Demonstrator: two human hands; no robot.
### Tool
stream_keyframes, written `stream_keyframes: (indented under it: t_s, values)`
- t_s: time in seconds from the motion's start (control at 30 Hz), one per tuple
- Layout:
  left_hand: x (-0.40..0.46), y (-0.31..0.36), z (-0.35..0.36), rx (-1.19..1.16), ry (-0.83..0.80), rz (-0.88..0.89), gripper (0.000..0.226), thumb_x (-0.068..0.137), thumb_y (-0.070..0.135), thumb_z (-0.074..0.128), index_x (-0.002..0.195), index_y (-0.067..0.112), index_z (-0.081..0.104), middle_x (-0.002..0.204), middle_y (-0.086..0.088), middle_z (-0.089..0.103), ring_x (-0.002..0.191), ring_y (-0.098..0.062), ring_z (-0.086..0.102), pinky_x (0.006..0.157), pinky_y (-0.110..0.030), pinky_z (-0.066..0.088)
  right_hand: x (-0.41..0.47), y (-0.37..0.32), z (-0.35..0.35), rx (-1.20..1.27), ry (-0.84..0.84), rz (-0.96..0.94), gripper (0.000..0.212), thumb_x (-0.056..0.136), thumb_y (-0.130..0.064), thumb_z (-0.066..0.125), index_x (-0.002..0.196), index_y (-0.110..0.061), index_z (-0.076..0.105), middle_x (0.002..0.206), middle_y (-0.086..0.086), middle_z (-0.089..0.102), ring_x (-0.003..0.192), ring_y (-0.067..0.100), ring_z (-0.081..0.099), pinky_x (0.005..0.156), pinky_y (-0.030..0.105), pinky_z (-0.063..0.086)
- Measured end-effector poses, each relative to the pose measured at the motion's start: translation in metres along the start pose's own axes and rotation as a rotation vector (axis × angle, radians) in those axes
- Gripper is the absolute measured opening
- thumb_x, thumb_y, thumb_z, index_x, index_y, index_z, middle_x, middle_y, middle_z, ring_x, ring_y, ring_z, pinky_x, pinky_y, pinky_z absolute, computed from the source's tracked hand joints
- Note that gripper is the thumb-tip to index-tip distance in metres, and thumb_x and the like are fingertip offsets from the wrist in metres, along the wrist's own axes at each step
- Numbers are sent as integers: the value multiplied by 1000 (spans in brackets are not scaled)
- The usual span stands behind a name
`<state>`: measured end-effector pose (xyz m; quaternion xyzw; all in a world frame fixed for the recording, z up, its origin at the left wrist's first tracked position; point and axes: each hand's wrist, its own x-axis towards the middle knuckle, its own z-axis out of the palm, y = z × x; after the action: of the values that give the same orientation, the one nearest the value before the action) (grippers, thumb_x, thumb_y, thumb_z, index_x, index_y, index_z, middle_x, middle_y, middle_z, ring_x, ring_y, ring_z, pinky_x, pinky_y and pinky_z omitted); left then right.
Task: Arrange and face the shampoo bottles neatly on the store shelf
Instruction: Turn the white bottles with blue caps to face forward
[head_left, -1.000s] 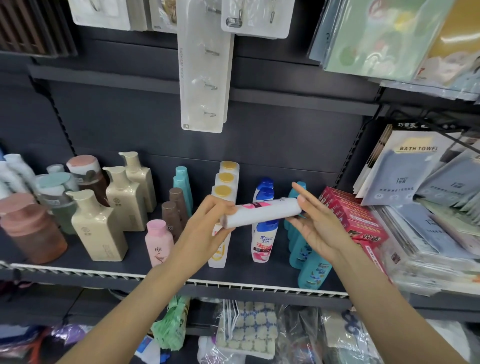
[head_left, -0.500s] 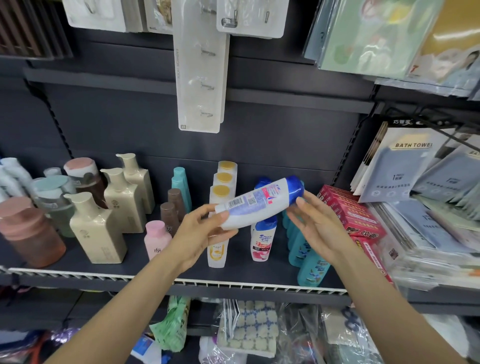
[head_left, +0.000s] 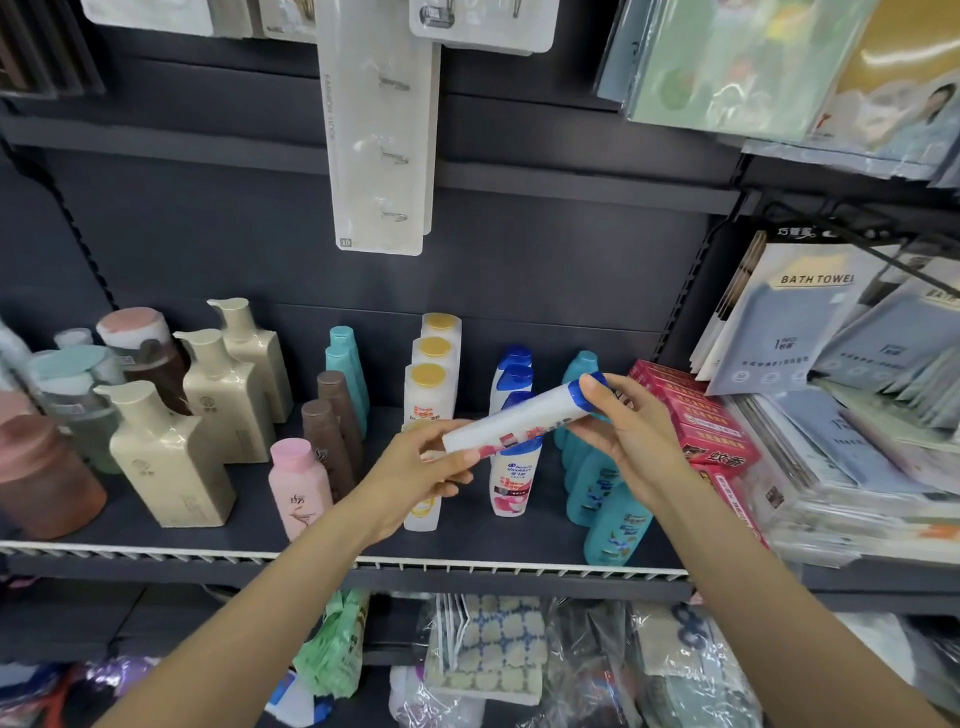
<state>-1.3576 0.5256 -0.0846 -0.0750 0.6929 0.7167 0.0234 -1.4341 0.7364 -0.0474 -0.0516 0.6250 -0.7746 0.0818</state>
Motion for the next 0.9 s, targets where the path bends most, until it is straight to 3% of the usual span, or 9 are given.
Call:
stream_keyframes:
  t_s: [0.13,0.2,0.27,0.33,0.4,0.47,0.53,0.67,0.9]
  values:
    - [2,-7,4,-112,-38,-142,25,92,24,56,115,16,60,93,-2,66,75,-10,65,56,-15,48,-1,1,-12,-31,-184,-39,31,80,-16,64,110,-7,60,103,4,70,95,12,68,79,22,55]
    - [5,-11,3,-102,-43,-162,23,93,28,54,112,17,60,93,-3,69,73,-9,66,56,-15,49,0,3,-14,-31,-176,-57,35,74,-18,67,107,-8,62,106,7,69,98,15,67,80,23,55]
    - [9,-14,2,90,-18,-96,23,93,27,55,111,15,62,89,-4,70,68,-9,66,54,-16,48,3,8,-14,-106,-121,-77,25,80,-11,66,104,-9,63,106,8,68,95,14,67,77,22,55]
    - [13,-17,-2,428,89,72,21,92,23,58,110,13,64,85,-3,69,64,-9,66,55,-15,48,8,15,-12,-224,-77,-83,24,84,-6,66,108,-7,63,104,7,67,89,12,68,76,23,57]
    - [17,-19,-11,694,222,291,20,90,17,60,109,12,65,89,-2,66,70,-10,63,65,-11,47,11,26,-11,-431,-73,-128,31,82,-9,70,112,-4,63,99,3,68,84,12,67,77,23,57]
    - [21,-19,-21,870,275,427,23,90,12,58,112,9,64,100,-4,63,86,-17,60,81,-23,49,13,41,-10,-665,-104,-187,34,79,-13,73,111,-6,63,95,-2,68,80,6,64,74,13,51]
    - [26,-23,-29,1057,261,447,28,92,13,57,119,12,62,115,-6,61,102,-25,55,89,-37,47,13,55,-8,-795,-109,-199,33,79,-15,74,110,-8,64,94,-5,66,79,1,61,69,3,44]
    - [28,-32,-39,1278,163,363,42,93,25,54,135,22,50,140,3,47,125,-23,40,103,-37,37,14,75,-10,-908,-109,-152,39,80,-18,74,116,-10,62,101,-1,66,85,12,60,67,5,43]
    - [28,-33,-42,1312,137,349,46,93,27,54,138,25,45,144,5,41,129,-21,34,104,-36,34,10,87,-8,-938,-138,-96,36,81,-13,72,115,-9,62,101,0,65,88,13,60,78,17,44]
